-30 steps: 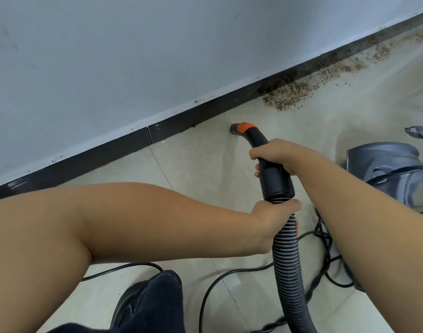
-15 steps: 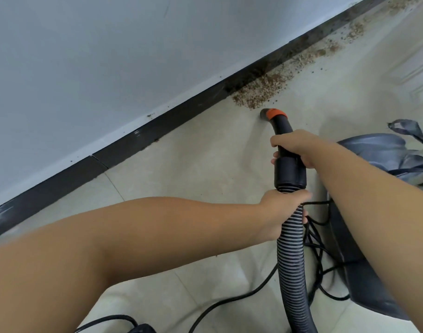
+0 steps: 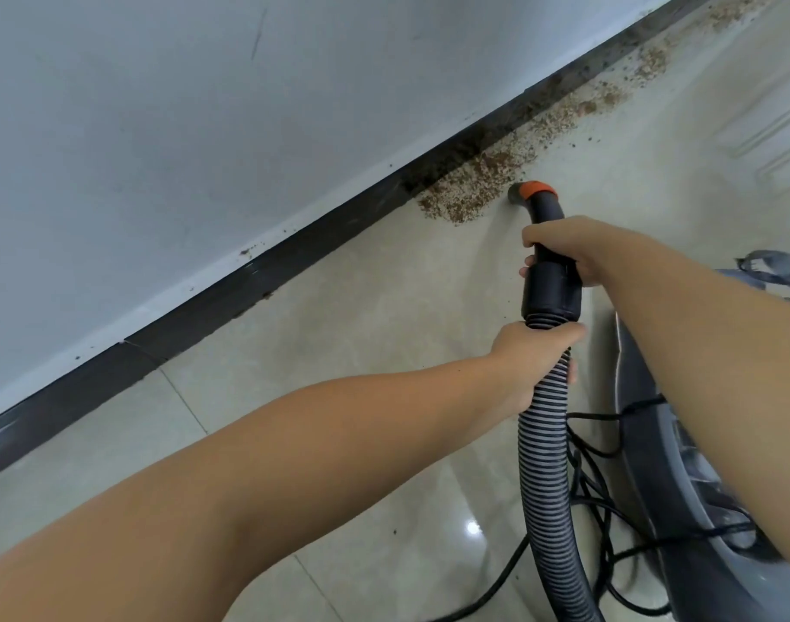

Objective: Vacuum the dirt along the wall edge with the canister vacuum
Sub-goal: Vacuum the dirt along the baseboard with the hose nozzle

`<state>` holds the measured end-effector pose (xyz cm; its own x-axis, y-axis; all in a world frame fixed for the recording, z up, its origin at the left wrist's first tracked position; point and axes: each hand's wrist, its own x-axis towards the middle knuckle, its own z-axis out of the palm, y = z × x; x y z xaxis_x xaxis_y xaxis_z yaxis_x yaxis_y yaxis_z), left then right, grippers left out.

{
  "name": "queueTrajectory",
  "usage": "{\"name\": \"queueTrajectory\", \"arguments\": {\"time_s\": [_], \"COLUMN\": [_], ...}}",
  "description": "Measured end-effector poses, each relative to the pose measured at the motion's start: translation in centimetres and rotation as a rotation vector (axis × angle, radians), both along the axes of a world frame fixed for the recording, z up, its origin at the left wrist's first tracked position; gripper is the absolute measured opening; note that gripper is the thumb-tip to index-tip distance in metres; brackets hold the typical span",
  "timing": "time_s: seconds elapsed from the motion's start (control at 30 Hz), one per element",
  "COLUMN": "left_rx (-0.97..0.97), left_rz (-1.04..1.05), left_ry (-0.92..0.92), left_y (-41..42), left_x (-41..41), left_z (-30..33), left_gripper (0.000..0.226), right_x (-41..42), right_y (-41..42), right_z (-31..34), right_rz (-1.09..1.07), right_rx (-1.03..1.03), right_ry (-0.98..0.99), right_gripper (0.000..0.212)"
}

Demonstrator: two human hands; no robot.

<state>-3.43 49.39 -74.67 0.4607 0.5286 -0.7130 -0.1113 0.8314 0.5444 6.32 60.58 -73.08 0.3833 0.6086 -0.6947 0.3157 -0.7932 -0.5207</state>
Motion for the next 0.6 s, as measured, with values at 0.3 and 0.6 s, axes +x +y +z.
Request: {"name": "queueTrajectory", "arguments": {"time_s": [0.3, 0.6], "left_rx": [-0.05, -0.034], "left_rz": [0.076, 0.122], "left_ry": [-0.001, 0.041], "left_y": [-3.9, -6.9], "left_x": [0.8, -2.0], "left_z": [0.8, 1.7], "left_gripper": [0.014, 0.017], "right_x": [-1.0, -4.3], "right_y": [-2.6, -5.2], "right_z": [0.5, 0.9], "right_rz": [0.125, 0.188], "right_rx": [-0.043, -0.056], "right_ry": [-0.02, 0.04], "right_gripper": [0.02, 0.028]}}
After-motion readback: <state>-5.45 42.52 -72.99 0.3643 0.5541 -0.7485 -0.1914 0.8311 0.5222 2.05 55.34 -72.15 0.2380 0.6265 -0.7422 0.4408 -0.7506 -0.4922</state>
